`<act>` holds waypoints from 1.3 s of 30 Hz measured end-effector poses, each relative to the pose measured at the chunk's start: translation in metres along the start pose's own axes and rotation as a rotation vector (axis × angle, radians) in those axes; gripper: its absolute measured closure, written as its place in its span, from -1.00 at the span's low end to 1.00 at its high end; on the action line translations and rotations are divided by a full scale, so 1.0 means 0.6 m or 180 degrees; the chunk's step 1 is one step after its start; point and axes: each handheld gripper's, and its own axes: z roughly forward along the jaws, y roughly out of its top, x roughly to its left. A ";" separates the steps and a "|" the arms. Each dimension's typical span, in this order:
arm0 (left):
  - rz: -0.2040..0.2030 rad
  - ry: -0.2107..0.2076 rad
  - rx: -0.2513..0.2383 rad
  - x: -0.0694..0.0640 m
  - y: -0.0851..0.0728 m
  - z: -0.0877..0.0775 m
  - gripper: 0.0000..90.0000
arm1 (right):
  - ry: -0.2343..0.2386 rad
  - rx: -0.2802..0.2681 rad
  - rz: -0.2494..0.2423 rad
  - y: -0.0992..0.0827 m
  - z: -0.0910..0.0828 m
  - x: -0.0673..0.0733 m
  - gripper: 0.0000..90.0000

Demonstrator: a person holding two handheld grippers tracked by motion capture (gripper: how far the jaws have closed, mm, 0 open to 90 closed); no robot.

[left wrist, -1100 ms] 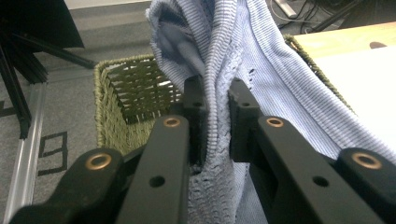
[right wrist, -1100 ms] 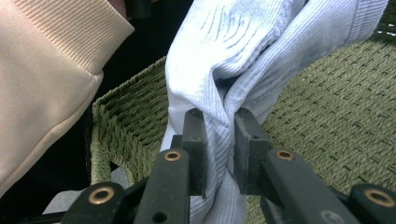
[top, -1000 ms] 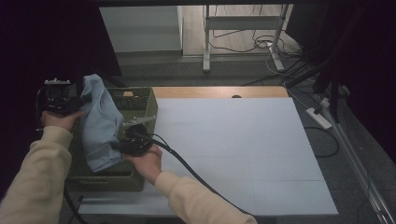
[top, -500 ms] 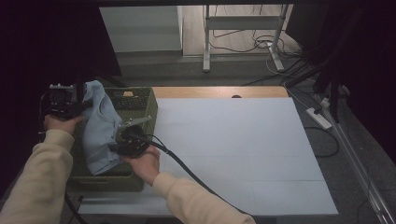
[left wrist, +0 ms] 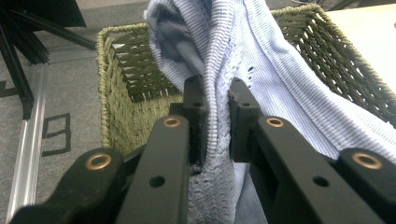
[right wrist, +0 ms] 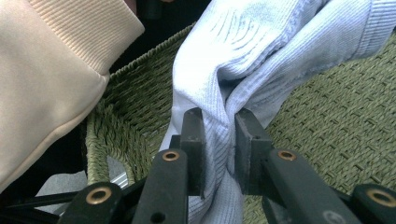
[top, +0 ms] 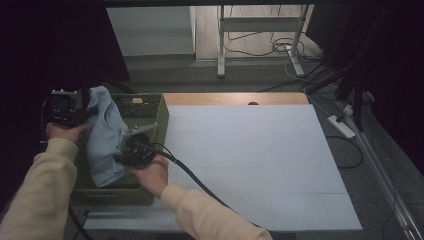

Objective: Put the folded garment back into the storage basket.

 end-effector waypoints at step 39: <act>0.0004 0.0008 0.0309 -0.004 -0.007 0.045 0.03 | -0.0495 0.0310 -0.0283 0.011 0.014 0.013 -0.11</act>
